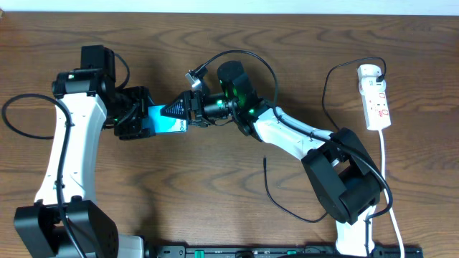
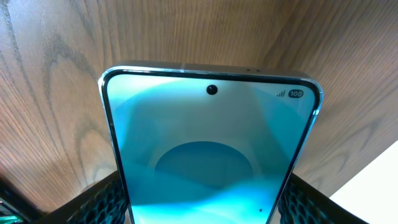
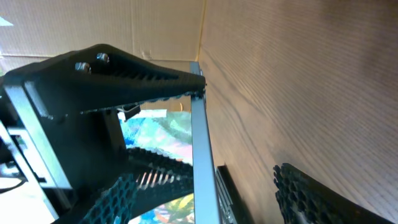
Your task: Plug charger to phone and switch on socket
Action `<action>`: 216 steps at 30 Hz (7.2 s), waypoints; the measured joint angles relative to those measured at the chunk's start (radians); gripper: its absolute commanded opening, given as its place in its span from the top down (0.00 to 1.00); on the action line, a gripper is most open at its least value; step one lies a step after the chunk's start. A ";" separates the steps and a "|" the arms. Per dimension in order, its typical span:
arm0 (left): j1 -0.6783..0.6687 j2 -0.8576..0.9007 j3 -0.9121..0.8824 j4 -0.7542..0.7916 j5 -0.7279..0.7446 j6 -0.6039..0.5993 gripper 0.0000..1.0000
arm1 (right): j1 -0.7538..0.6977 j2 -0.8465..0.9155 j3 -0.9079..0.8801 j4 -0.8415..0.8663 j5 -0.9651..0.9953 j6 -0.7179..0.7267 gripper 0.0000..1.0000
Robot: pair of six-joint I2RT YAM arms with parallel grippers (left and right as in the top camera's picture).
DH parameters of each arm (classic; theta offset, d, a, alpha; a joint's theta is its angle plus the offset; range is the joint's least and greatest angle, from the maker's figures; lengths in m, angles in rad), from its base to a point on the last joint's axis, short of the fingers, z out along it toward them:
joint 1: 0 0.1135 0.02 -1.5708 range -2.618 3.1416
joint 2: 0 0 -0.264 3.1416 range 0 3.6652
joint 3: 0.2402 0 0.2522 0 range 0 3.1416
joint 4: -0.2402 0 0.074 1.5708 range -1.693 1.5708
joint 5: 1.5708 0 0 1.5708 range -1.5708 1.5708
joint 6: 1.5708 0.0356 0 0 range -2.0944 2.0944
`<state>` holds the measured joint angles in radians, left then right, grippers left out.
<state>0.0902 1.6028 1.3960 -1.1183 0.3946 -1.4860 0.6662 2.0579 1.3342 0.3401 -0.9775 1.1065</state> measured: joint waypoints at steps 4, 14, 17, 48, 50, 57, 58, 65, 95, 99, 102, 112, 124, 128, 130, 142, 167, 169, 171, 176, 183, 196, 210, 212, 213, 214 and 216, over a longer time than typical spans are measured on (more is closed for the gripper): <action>-0.027 0.000 0.000 0.004 0.000 -0.004 0.93 | 0.010 0.000 0.000 0.000 0.009 -0.001 0.31; -0.042 0.000 0.000 0.016 0.000 -0.008 0.93 | 0.019 0.000 0.000 0.000 0.011 -0.012 0.47; -0.042 0.000 0.000 0.016 0.000 -0.008 0.93 | 0.019 0.000 0.000 0.000 0.013 -0.012 0.51; -0.047 0.000 0.000 0.016 -0.004 -0.010 0.93 | 0.018 0.000 0.000 0.001 0.024 -0.015 0.92; -0.047 0.000 0.000 0.016 -0.004 -0.010 0.93 | 0.018 0.000 0.000 0.000 0.026 -0.015 0.94; -0.047 0.000 0.000 0.018 -0.005 -0.010 0.93 | 0.018 0.000 0.000 -0.002 0.029 -0.010 0.99; -0.047 0.000 0.000 0.018 -0.005 -0.010 0.93 | 0.018 0.000 0.000 -0.002 0.029 -0.010 0.99; -0.047 0.000 0.000 0.018 -0.005 -0.010 0.93 | 0.018 0.000 0.000 -0.002 0.029 -0.009 0.98; -0.052 0.000 0.000 0.021 0.004 -0.005 0.13 | 0.019 0.000 0.000 -0.001 0.029 -0.013 0.99; -0.053 0.000 0.000 0.052 0.011 0.073 0.12 | 0.018 0.000 0.000 -0.012 0.043 -0.023 0.99; -0.053 0.000 0.000 0.054 0.012 0.105 0.12 | 0.017 0.000 0.000 -0.043 0.055 -0.037 0.99; -0.053 0.000 0.000 0.144 0.109 0.193 0.12 | -0.002 0.000 0.000 -0.175 0.083 -0.082 0.99; -0.053 0.000 0.000 0.175 0.144 0.325 0.12 | -0.130 0.001 0.000 -0.285 0.143 -0.084 0.99; -0.053 0.000 0.000 0.209 0.158 0.359 0.12 | -0.168 0.001 0.000 -0.257 0.148 0.016 0.98; -0.053 0.000 0.000 0.229 0.161 0.369 0.12 | -0.180 0.001 0.000 -0.235 0.154 0.168 0.98; -0.053 0.000 0.000 0.335 0.165 0.377 0.13 | -0.143 0.001 -0.001 0.141 0.159 0.637 0.98; -0.053 0.000 0.000 0.575 0.172 0.384 0.54 | -0.074 0.002 -0.002 0.468 0.256 0.925 0.98; -0.053 0.000 0.000 0.588 0.174 0.384 0.54 | -0.071 0.002 -0.002 0.488 0.277 0.932 0.98; -0.053 0.000 0.000 0.596 0.175 0.384 0.66 | -0.068 0.002 -0.002 0.494 0.289 0.933 0.98; -0.050 0.000 0.002 0.647 0.195 0.362 0.93 | -0.065 0.003 -0.004 0.499 0.322 1.006 0.98; -0.048 0.000 0.007 0.656 0.204 0.352 0.93 | -0.064 0.003 -0.004 0.510 0.334 1.038 0.98; -0.048 0.000 0.007 0.654 0.202 0.350 0.93 | -0.064 0.003 -0.004 0.508 0.332 1.031 0.84; -0.053 0.000 0.007 0.628 0.151 0.370 0.93 | -0.052 0.003 -0.004 0.515 0.340 0.959 0.23; -0.053 0.000 0.007 0.627 0.142 0.373 0.93 | -0.052 0.003 -0.004 0.517 0.340 0.953 0.11; -0.052 0.000 0.007 0.628 0.138 0.377 0.93 | -0.052 0.003 -0.004 0.515 0.342 0.955 0.06; -0.052 0.000 0.007 0.627 0.131 0.377 0.93 | -0.052 0.003 -0.004 0.518 0.339 0.950 0.04; -0.048 0.000 0.007 0.627 0.124 0.382 0.93 | -0.052 0.003 -0.004 0.517 0.340 0.949 0.01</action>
<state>0.0425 1.6028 1.4029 -0.4911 0.5186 -1.1042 0.6140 2.0609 1.3304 0.8574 -0.6373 2.0556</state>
